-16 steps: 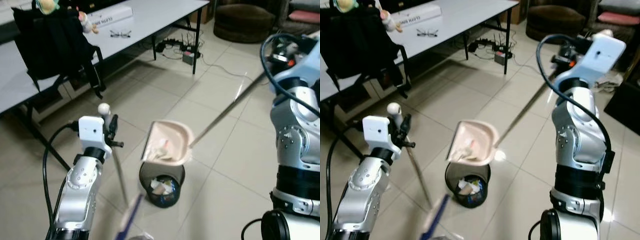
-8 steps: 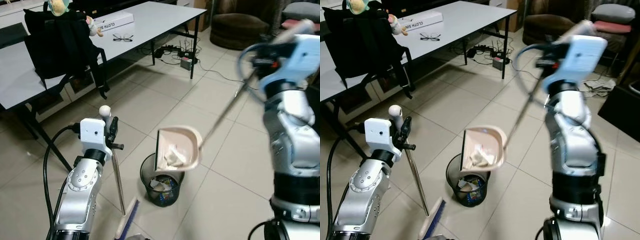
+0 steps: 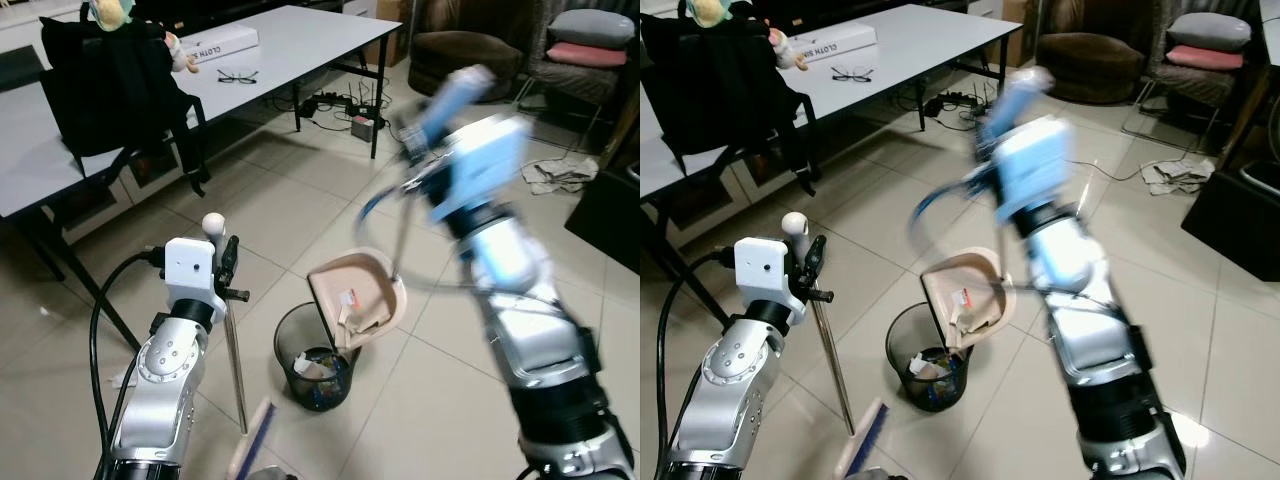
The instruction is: Sweep floor
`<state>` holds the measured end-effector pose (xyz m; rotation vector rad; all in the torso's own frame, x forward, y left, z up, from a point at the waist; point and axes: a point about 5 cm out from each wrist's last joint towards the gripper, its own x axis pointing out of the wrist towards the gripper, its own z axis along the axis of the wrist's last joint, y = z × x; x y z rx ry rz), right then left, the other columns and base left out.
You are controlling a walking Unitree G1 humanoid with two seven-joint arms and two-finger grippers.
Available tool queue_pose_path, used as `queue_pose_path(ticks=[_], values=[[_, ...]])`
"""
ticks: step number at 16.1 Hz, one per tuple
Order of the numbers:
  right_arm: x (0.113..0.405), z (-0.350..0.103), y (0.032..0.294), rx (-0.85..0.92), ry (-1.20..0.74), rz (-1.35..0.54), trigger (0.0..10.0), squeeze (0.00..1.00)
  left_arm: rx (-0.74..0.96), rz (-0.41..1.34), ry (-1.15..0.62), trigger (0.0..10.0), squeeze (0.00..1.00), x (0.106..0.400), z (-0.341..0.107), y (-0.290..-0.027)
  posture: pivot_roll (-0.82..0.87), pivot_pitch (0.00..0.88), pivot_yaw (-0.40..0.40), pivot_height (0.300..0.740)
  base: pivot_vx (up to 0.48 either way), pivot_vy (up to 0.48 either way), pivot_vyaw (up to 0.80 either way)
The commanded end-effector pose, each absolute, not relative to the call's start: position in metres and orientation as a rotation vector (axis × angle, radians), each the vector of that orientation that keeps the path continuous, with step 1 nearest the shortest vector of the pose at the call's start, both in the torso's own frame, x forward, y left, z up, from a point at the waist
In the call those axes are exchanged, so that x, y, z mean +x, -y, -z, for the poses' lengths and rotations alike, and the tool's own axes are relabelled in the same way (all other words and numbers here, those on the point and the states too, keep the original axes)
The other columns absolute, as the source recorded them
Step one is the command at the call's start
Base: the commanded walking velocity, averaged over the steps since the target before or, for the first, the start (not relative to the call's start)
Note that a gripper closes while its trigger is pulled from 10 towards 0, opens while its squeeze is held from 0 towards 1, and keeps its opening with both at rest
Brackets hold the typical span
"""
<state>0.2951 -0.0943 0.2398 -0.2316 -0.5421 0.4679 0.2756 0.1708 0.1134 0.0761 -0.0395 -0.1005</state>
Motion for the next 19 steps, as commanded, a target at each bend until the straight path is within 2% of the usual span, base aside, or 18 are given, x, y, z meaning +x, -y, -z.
queue_pose_path(ticks=[1,2,6,9,11,14,16,19], values=[[0.281,-0.250,0.082,-0.296,0.665,-0.543,10.0,0.00,0.088,0.100,0.069,10.0,0.00,0.279,-0.119,-0.170,-0.04,0.006,0.058,0.740,0.000,0.000,0.00],[0.274,-0.243,0.073,-0.317,0.686,-0.596,10.0,0.00,0.090,0.100,0.071,10.0,0.00,0.279,-0.119,-0.170,-0.04,0.005,0.057,0.740,0.000,0.000,0.00],[0.267,-0.235,0.064,-0.331,0.718,-0.649,10.0,0.00,0.095,0.101,0.075,10.0,0.00,0.279,-0.120,-0.169,-0.04,0.005,0.057,0.740,0.000,0.000,0.00],[0.263,-0.230,0.061,-0.362,0.736,-0.687,10.0,0.00,0.096,0.103,0.075,10.0,0.00,0.279,-0.119,-0.169,-0.04,0.004,0.056,0.740,0.000,0.000,0.00],[0.263,-0.228,0.062,-0.450,0.761,-0.716,10.0,0.00,0.094,0.103,0.071,10.0,0.00,0.279,-0.119,-0.169,-0.04,0.003,0.057,0.740,0.000,0.000,0.00],[0.262,-0.225,0.064,-0.460,0.767,-0.722,10.0,0.00,0.094,0.107,0.068,10.0,0.00,0.279,-0.118,-0.168,-0.04,0.000,0.057,0.740,0.000,0.000,0.00],[0.268,-0.234,0.074,-0.432,0.783,-0.613,10.0,0.00,0.094,0.108,0.065,10.0,0.00,0.279,-0.118,-0.167,-0.04,0.000,0.056,0.740,0.000,0.000,0.00],[0.290,-0.267,0.119,-0.216,0.767,-0.283,10.0,0.00,0.134,0.132,0.077,10.0,0.00,0.281,-0.126,-0.167,-0.04,0.000,0.057,0.740,0.000,0.000,0.00]])
